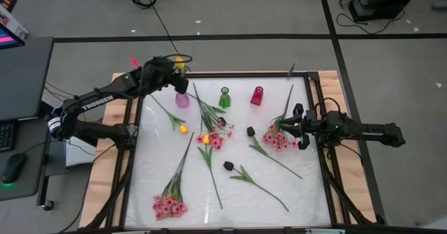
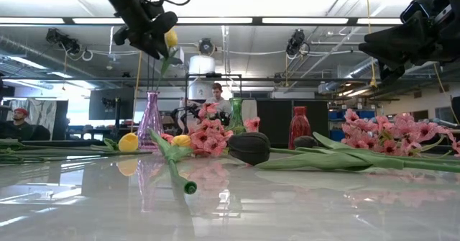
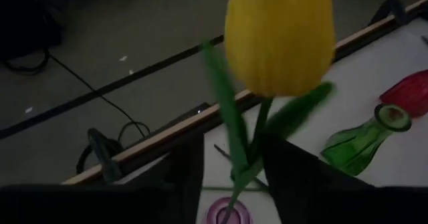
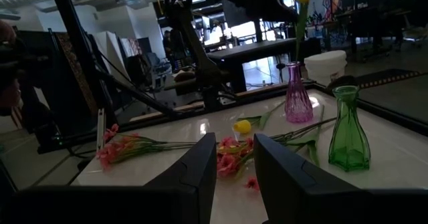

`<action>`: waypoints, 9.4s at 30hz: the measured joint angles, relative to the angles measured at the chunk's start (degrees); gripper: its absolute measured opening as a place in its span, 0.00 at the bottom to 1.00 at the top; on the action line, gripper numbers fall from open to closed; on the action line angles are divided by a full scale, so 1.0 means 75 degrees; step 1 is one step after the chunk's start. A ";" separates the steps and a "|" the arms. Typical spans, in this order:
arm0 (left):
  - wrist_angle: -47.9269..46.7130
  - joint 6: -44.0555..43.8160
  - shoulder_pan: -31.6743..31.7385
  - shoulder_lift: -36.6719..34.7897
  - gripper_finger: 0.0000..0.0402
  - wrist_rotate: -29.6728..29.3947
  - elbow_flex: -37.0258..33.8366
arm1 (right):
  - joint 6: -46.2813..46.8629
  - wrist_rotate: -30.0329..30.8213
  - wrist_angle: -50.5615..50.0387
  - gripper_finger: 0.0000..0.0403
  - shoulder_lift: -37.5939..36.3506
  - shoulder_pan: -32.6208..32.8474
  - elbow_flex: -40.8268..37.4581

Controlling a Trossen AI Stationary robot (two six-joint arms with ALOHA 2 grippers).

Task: Sort flowers into vase by color
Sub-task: Put the left yellow flower into the purple vase, then put the bottom yellow flower into the purple vase

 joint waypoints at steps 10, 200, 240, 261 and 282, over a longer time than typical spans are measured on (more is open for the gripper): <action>-0.1346 -0.0052 -0.0067 -0.0120 0.51 0.0356 0.0006 | 0.0000 0.0001 0.0000 0.27 0.0000 0.0000 0.0000; -0.1168 -1.1501 -0.5036 0.4450 0.02 0.4236 0.1571 | 0.0000 0.0004 0.0183 0.27 0.0003 0.0000 0.0000; -0.1435 -0.2142 -0.3525 0.0133 0.02 0.0773 0.1577 | 0.0000 0.0001 0.0172 0.27 0.0003 0.0000 0.0000; 0.0682 0.3469 -0.1985 -0.1816 0.02 0.0223 0.1579 | -0.0002 0.0001 0.0174 0.27 0.0003 0.0000 0.0000; 0.3118 0.3577 -0.1073 -0.2663 0.02 -0.0208 -0.0159 | 0.0000 -0.0002 0.0172 0.27 0.0003 0.0000 0.0000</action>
